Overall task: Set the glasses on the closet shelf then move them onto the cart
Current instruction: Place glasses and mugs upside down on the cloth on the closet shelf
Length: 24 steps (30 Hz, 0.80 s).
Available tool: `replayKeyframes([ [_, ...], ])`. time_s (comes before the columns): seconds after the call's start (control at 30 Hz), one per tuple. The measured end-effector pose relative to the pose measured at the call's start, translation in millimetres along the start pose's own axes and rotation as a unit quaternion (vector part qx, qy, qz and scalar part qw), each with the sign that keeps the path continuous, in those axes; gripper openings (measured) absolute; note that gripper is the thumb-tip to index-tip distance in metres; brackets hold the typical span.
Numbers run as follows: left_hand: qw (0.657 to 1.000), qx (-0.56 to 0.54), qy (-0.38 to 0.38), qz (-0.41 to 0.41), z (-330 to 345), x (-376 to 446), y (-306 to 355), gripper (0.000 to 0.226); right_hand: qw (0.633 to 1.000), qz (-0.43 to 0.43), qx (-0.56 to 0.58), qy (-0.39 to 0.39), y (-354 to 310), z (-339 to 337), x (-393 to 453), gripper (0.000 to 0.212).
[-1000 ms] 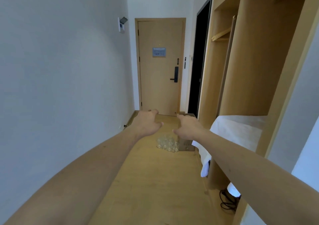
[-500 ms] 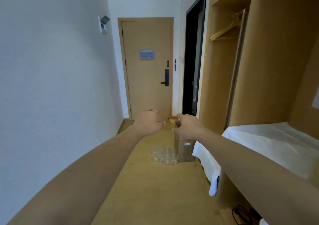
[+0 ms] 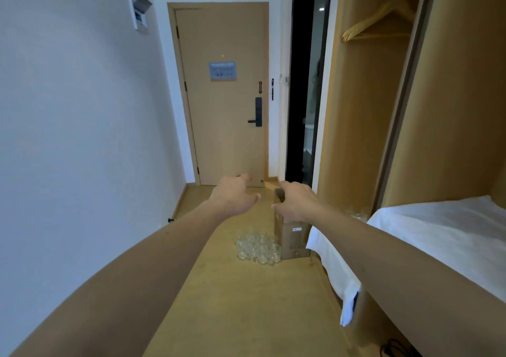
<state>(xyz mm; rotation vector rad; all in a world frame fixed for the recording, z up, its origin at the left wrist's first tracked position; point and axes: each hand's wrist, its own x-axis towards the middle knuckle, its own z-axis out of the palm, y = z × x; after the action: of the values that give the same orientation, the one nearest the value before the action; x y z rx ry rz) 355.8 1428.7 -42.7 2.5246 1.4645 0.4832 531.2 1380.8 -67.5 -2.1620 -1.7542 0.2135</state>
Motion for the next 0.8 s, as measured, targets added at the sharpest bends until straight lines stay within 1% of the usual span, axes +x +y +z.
replayKeyframes([
  [0.2,1.000,0.010,0.010,-0.005,19,109,-2,0.061,1.000,-0.013,0.004,-0.001,35,-3,109,0.069],
  [0.37,1.000,0.009,0.004,-0.015,36,198,4,0.060,1.000,-0.006,0.002,-0.011,67,-11,191,0.068],
  [0.6,1.000,0.014,-0.016,-0.014,65,291,11,0.058,1.000,0.001,0.026,-0.009,108,-9,279,0.069],
  [0.8,1.000,0.012,-0.028,0.002,96,365,-1,0.059,0.999,0.024,0.030,-0.024,137,4,341,0.069],
])
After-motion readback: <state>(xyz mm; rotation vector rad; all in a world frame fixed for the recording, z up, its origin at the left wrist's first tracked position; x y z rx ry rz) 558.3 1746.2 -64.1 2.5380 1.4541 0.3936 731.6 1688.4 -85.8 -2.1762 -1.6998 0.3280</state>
